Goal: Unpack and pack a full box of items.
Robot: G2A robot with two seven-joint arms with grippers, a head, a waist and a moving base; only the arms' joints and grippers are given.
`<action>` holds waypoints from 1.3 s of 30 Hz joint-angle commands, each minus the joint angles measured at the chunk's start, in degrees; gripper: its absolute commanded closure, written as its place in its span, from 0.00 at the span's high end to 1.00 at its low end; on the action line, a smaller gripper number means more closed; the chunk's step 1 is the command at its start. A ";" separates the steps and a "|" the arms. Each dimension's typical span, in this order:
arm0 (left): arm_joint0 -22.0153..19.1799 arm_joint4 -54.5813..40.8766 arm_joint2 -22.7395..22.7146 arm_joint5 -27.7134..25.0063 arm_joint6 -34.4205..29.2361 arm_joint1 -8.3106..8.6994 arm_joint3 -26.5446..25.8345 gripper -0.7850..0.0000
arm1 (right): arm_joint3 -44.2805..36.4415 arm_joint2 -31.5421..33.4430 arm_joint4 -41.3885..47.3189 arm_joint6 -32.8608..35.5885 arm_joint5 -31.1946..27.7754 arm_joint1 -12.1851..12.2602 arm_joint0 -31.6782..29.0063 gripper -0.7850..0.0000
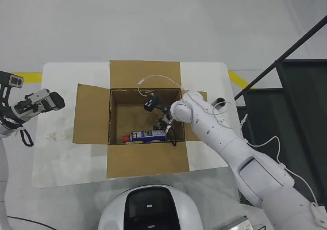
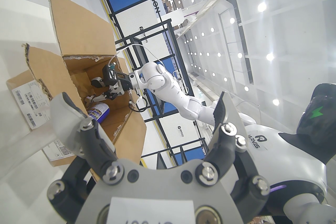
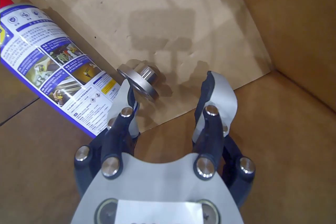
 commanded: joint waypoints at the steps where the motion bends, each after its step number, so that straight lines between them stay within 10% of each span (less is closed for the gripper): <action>1: 0.00 0.00 0.00 0.00 0.00 0.00 0.00 1.00 | 0.43 -0.46 -0.12 0.00 0.04 -0.25 0.20 0.58; 9: 0.00 0.00 0.00 0.00 0.00 0.00 0.00 1.00 | 1.82 -1.84 -0.57 0.32 -0.79 -0.99 0.71 0.38; 13: 0.00 0.00 0.00 0.00 0.00 0.00 0.00 1.00 | 2.75 -2.31 -0.54 -0.01 -1.05 -1.38 1.14 0.00; 32: 0.00 0.00 0.00 0.00 0.00 0.00 0.00 1.00 | -2.20 2.34 0.12 -1.62 -1.82 0.41 -0.21 0.00; 33: 0.00 0.00 0.00 0.00 0.00 0.00 0.00 1.00 | -2.79 2.72 0.14 -1.31 -1.66 0.61 -0.54 0.11; 35: 0.00 0.00 0.00 0.00 0.00 0.00 0.00 1.00 | -3.77 3.39 0.42 -0.55 -1.06 0.92 -1.23 1.00; 39: 0.00 0.00 0.00 0.00 0.00 0.00 0.00 1.00 | -5.49 3.41 0.17 -0.02 -0.04 1.10 -2.50 1.00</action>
